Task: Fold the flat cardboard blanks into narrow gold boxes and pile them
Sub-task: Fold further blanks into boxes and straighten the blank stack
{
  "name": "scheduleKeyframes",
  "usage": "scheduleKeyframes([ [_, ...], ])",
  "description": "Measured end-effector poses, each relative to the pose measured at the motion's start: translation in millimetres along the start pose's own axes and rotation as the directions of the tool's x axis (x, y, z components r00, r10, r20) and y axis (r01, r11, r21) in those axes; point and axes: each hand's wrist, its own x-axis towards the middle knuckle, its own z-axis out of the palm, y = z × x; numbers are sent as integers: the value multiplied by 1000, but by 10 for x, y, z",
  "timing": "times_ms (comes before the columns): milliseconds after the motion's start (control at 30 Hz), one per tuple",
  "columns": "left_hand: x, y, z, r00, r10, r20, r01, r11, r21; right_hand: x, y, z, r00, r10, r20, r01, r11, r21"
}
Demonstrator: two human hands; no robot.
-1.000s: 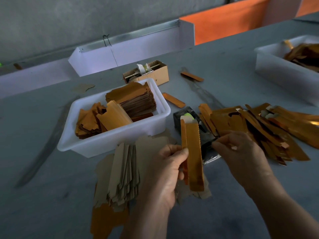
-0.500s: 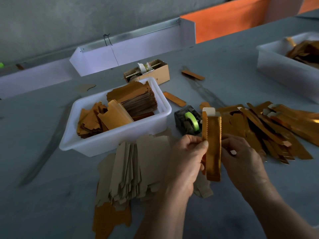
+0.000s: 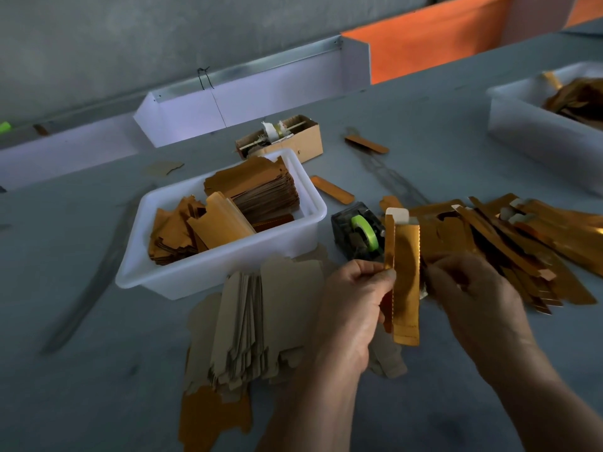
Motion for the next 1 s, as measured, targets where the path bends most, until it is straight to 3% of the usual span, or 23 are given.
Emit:
scheduleKeyframes([
  [100,-26,20,-43,1000,-14,15,14,1000,-4,-77,-68,-163,999,-10,38,5,990,140],
  [200,-71,41,-120,1000,-3,16,3,1000,-14,-138,-209,-272,983,-39,182,-20,949,314],
  [333,-138,51,-199,999,-40,3,40,995,-97,-172,-386,-268,922,-159,353,16,927,374],
  [667,-281,103,-294,996,-54,69,65,982,-178,-163,-427,-153,884,-231,406,171,969,180],
  [1000,-316,112,-312,992,-17,122,36,988,-153,-150,-429,-83,931,-127,342,86,987,133],
])
